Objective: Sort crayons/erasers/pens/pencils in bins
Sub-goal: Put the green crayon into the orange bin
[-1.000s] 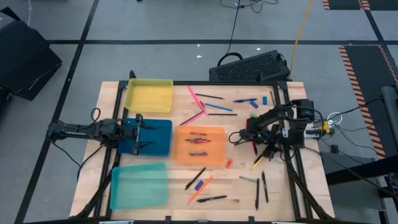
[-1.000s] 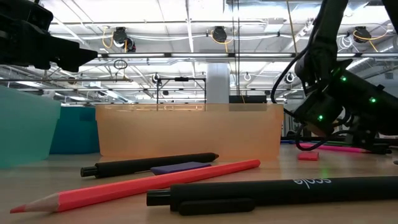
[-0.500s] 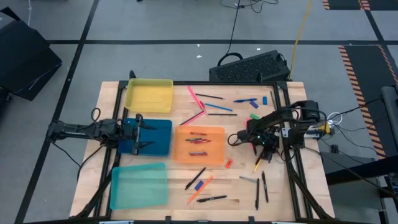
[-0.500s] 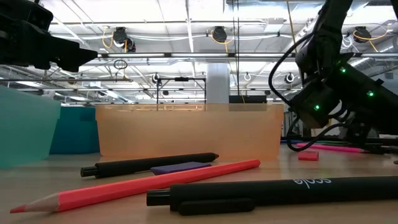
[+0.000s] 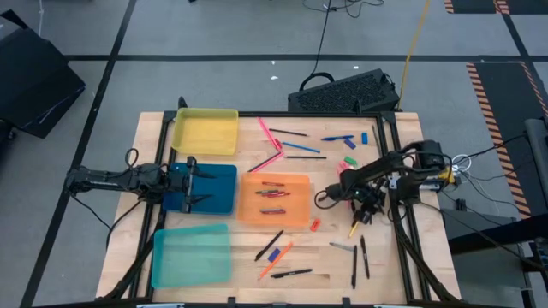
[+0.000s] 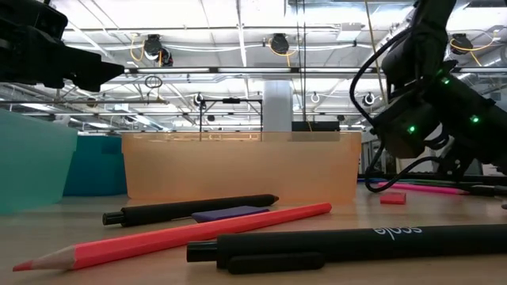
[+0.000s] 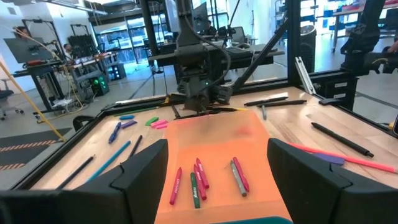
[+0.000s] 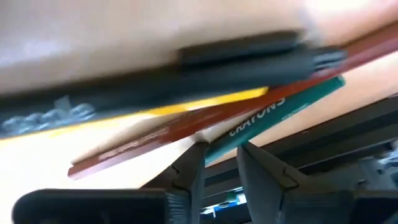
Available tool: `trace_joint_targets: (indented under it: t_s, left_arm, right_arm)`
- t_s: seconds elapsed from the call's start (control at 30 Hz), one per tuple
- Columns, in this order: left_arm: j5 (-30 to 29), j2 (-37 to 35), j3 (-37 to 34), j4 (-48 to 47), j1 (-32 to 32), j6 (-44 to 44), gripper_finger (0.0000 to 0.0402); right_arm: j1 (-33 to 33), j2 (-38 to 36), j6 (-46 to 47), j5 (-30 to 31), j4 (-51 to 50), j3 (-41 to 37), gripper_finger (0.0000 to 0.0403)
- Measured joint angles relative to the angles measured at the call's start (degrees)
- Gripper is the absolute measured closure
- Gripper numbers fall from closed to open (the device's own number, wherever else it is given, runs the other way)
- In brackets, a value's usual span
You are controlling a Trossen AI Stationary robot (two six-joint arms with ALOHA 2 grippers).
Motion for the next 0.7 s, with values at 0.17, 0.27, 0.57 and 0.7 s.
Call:
trace_joint_targets:
  t_s: [0.17,0.27,0.57,0.7]
  left_arm:
    - [0.0,0.0,0.0,0.0,0.0,0.0,0.0128]
    - [0.0,0.0,0.0,0.0,0.0,0.0,0.0128]
    - [0.0,0.0,0.0,0.0,0.0,0.0,0.0128]
    - [0.0,0.0,0.0,0.0,0.0,0.0,0.0128]
  right_arm:
    - [3.2,-3.4,3.7,-0.7,1.5,0.0,0.0332]
    - [4.9,-6.5,6.6,-0.6,3.2,0.0,0.0340]
    - [9.7,-13.3,14.0,4.0,7.4,-0.6,0.0368]
    - [11.5,-14.3,16.2,4.6,8.2,-1.4,0.0377]
